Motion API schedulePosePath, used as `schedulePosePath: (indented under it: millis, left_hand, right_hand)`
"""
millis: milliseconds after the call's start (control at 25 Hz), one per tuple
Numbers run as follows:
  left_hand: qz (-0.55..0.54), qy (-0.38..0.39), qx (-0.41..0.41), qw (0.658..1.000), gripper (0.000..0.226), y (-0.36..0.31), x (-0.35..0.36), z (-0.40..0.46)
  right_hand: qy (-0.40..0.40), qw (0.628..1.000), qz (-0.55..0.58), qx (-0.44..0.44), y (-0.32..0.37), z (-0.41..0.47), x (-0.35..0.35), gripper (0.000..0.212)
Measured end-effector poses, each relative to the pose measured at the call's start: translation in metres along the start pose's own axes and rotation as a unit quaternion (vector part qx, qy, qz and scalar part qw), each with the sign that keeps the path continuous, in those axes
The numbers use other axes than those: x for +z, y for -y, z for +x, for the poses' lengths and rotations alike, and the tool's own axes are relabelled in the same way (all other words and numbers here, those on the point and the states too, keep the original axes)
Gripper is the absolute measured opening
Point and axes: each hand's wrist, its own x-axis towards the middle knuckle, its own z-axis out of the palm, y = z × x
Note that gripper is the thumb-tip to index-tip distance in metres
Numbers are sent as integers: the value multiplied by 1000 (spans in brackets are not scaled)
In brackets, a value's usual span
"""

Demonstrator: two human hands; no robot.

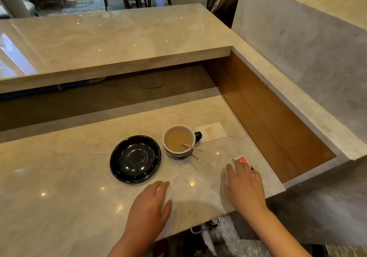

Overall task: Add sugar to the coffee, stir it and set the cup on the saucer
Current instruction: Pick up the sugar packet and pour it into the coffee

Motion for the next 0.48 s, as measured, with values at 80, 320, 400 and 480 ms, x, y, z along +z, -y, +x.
schedulePosePath:
  millis: [80, 320, 400, 480]
  left_hand:
    - [-3, -1, 7, 1000, 50, 0, 15, 10]
    - [56, 12, 28, 998, 55, 13, 50, 32]
    - [55, 12, 41, 998, 56, 20, 56, 35]
    - [41, 9, 48, 998, 56, 25, 57, 35]
  right_hand:
    - [-15, 999, -3, 48, -5, 8, 5, 42]
    - [-77, 995, 0, 60, -18, 28, 23, 15]
    - [-71, 996, 20, 56, -23, 32, 27, 14]
    - [-93, 993, 53, 43, -27, 36, 31, 15]
